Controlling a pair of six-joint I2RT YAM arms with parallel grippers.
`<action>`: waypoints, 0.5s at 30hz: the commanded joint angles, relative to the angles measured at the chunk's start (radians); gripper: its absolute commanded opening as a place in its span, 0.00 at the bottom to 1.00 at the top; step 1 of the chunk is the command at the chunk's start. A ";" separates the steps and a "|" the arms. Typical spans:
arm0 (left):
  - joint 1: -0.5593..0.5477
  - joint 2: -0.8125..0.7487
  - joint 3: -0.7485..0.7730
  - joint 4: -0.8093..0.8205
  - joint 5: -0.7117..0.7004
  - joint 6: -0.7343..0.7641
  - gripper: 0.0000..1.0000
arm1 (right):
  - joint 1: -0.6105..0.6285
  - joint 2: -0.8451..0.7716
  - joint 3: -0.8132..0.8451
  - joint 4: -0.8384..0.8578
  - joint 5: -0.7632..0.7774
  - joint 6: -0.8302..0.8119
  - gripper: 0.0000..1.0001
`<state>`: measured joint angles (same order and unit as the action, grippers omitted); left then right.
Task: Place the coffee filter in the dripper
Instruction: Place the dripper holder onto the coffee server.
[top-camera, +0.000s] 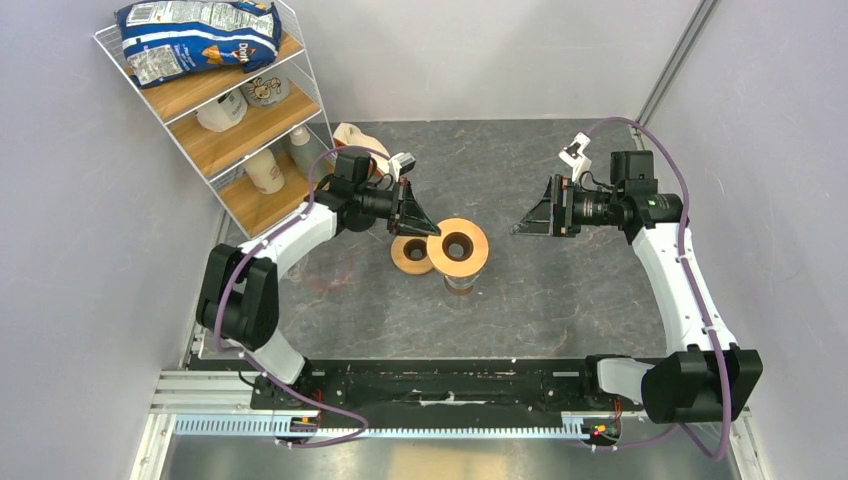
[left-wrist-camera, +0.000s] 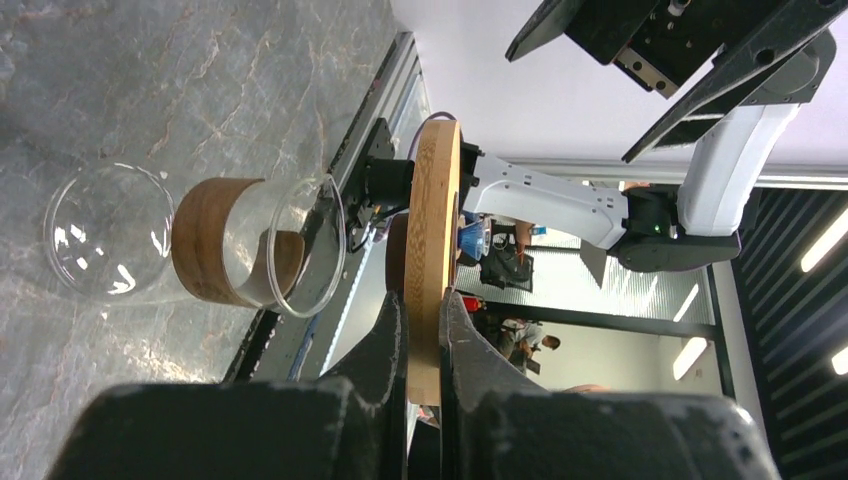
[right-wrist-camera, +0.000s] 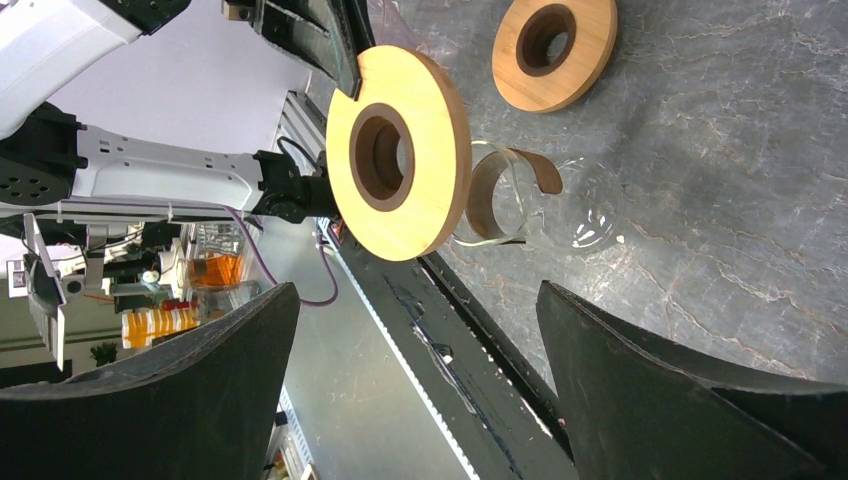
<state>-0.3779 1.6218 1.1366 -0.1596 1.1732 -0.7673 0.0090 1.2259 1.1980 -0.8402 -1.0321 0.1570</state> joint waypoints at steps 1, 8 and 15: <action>-0.007 0.027 -0.024 0.218 0.039 -0.130 0.02 | -0.003 -0.022 -0.010 0.015 0.003 0.008 0.97; -0.017 0.041 -0.081 0.267 0.051 -0.162 0.02 | -0.003 -0.019 -0.008 -0.016 0.006 -0.015 0.97; -0.022 0.052 -0.120 0.298 0.049 -0.165 0.02 | -0.003 -0.014 -0.003 -0.016 0.004 -0.015 0.97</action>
<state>-0.3950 1.6650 1.0283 0.0639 1.1812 -0.8909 0.0090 1.2255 1.1889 -0.8520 -1.0222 0.1490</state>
